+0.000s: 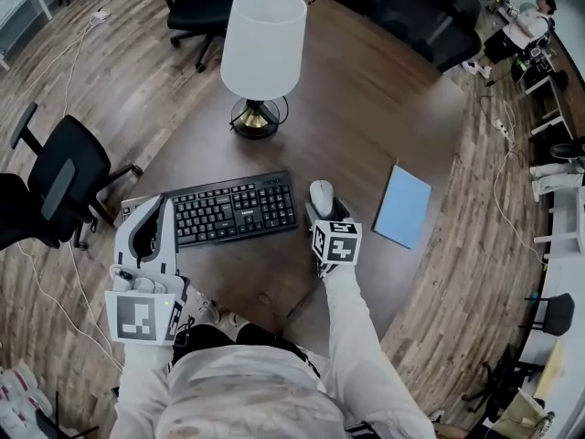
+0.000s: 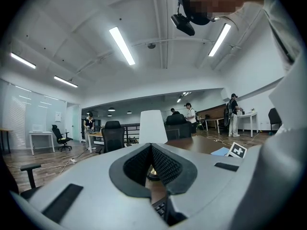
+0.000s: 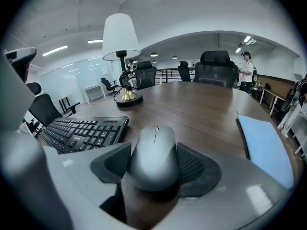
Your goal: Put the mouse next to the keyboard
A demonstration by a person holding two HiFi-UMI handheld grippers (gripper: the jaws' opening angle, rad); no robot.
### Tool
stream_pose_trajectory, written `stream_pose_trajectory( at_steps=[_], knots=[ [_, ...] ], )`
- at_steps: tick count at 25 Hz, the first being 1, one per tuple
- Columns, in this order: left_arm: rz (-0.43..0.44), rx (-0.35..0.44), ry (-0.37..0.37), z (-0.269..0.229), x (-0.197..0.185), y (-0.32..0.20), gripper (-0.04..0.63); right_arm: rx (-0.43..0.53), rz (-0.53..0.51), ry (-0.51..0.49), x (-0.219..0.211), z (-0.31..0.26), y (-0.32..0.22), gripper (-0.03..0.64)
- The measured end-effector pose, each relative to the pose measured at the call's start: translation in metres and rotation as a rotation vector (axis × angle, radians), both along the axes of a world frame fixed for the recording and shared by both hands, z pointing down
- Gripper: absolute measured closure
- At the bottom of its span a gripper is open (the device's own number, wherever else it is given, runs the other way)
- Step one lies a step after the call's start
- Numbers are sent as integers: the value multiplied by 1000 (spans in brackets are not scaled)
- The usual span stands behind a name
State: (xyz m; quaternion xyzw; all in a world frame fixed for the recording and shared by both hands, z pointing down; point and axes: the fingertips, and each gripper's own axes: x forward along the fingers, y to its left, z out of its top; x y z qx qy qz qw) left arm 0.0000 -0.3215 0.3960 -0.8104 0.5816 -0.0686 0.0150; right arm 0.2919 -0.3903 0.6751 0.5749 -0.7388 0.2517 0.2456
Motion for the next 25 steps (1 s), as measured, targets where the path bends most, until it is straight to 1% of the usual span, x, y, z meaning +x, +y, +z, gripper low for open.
stream_pose_trajectory(
  at_steps=[4, 7, 16, 19, 23, 25],
  knots=[
    [-12, -3, -6, 0, -3, 0, 591, -33, -19, 26, -3, 8, -1, 307],
    [-18, -4, -10, 1, -6, 0, 591, -55, -18, 26, -4, 13, 0, 305],
    [-8, -5, -8, 1, -6, -2, 592, -63, -6, 15, -5, 14, -2, 301],
    [-4, -4, -8, 2, -8, 0, 591, -44, 18, -15, -2, 9, 0, 281],
    [-2, 3, -2, -2, -15, 3, 591, 16, 50, -63, -2, -14, 5, 285],
    [2, 8, 1, -4, -18, 5, 592, 55, 58, -86, -4, -30, 10, 345]
  ],
)
